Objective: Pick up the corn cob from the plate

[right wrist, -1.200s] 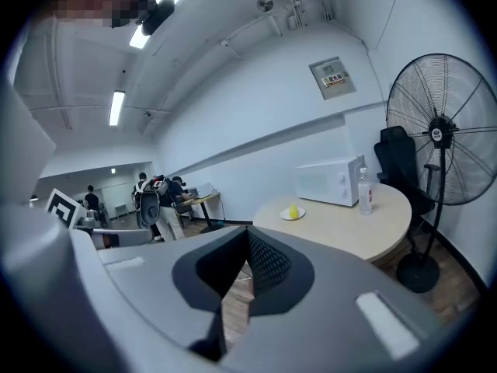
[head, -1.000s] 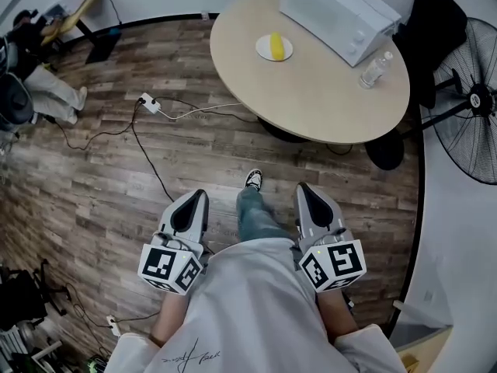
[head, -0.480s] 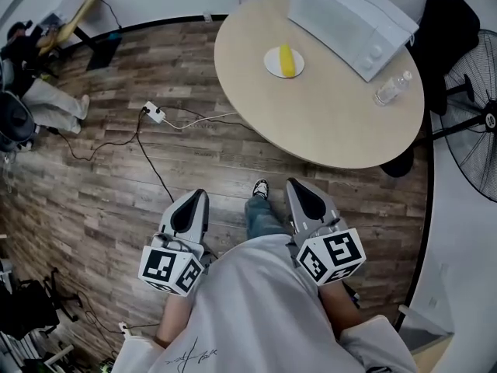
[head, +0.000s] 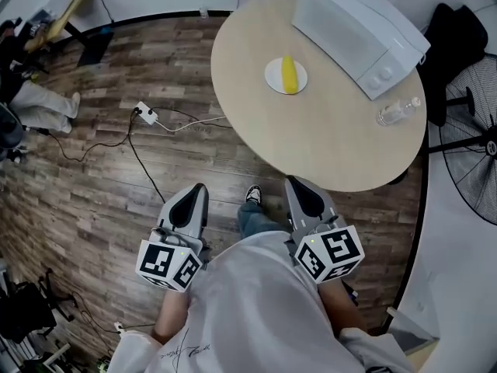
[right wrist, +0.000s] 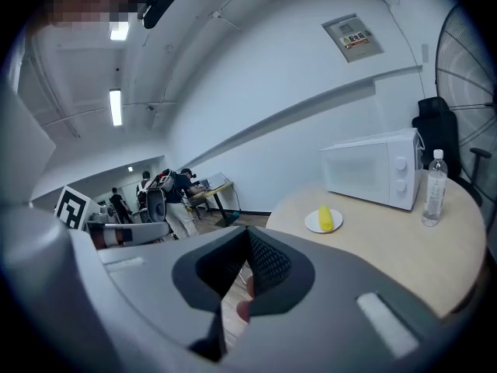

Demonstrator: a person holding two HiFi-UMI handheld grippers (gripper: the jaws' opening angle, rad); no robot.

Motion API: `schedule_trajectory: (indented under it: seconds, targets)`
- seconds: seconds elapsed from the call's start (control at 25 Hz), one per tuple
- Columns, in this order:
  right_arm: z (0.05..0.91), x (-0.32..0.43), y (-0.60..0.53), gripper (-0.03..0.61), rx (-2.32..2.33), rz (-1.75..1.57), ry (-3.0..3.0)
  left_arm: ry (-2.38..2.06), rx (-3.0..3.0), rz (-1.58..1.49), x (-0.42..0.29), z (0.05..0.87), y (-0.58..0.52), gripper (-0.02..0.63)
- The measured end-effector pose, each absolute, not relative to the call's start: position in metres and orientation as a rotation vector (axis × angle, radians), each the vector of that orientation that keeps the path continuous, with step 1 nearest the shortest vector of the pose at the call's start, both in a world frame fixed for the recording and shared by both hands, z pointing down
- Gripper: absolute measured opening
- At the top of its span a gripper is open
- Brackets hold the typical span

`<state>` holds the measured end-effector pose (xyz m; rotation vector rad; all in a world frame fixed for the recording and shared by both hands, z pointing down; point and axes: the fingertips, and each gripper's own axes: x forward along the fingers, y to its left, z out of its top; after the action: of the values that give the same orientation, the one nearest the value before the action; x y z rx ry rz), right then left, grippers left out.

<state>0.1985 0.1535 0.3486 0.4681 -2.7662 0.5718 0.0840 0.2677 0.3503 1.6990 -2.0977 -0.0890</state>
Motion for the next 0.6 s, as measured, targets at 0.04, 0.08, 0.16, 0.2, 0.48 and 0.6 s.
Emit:
schedule_trajectory:
  seconds: [0.04, 0.08, 0.16, 0.2, 0.48, 0.6]
  targets:
    - [0.349, 0.194, 0.147, 0.012, 0.469, 0.570, -2.764, -2.093, 1.695, -0.090, 0.079, 0.352, 0.261, 0.002]
    - [0.349, 0.191, 0.142, 0.012, 0.472, 0.570, -2.761, -2.088, 1.694, -0.093, 0.075, 0.354, 0.254, 0.002]
    - [0.351, 0.184, 0.132, 0.012, 0.478, 0.577, -2.755, -2.075, 1.697, -0.095, 0.069, 0.356, 0.241, 0.002]
    - [0.352, 0.181, 0.126, 0.012, 0.481, 0.582, -2.752, -2.068, 1.703, -0.091, 0.066, 0.356, 0.234, 0.002]
    - [0.356, 0.165, 0.087, 0.012, 0.521, 0.612, -2.756, -2.035, 1.768, -0.051, 0.048, 0.353, 0.183, 0.002]
    - [0.357, 0.163, 0.072, 0.012, 0.540, 0.625, -2.757, -2.020, 1.792, -0.034, 0.045, 0.352, 0.165, 0.002]
